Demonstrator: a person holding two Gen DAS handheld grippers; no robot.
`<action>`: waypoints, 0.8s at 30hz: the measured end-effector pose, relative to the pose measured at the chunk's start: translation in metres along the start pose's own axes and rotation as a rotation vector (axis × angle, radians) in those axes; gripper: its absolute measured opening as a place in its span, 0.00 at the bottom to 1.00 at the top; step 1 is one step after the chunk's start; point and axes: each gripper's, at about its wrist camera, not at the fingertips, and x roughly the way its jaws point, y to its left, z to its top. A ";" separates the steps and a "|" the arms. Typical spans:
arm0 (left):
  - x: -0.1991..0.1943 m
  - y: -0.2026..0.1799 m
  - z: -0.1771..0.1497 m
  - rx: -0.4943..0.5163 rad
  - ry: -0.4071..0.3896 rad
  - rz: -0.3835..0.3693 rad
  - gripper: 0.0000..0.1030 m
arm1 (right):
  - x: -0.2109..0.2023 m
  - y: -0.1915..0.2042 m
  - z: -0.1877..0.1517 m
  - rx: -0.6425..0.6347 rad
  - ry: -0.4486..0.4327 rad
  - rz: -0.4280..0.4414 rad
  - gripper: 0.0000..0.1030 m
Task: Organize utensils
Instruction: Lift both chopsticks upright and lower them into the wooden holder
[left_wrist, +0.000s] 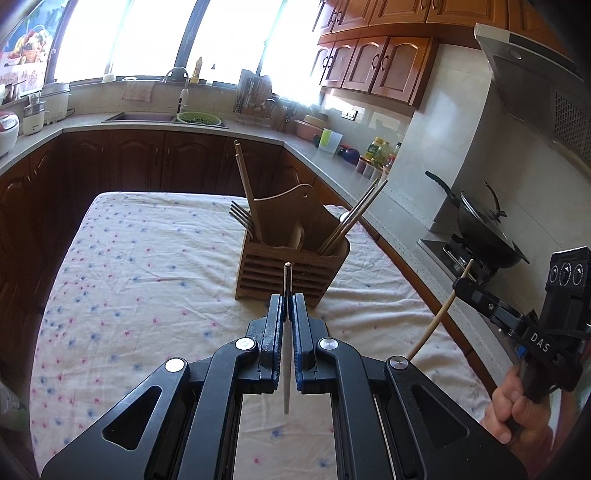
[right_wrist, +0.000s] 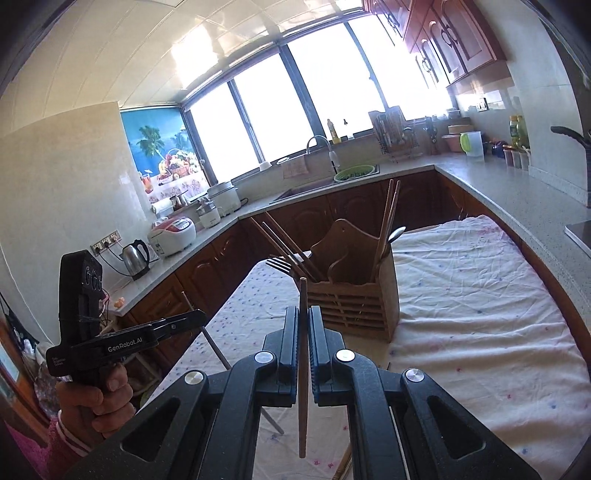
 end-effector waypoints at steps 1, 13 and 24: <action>0.000 -0.001 0.002 0.003 -0.005 -0.001 0.04 | 0.001 -0.001 0.002 0.002 -0.005 0.000 0.05; 0.004 -0.007 0.030 0.029 -0.052 -0.002 0.04 | 0.005 -0.012 0.029 0.007 -0.066 -0.024 0.05; 0.005 -0.012 0.082 0.057 -0.156 0.015 0.04 | 0.015 -0.027 0.076 0.011 -0.177 -0.068 0.05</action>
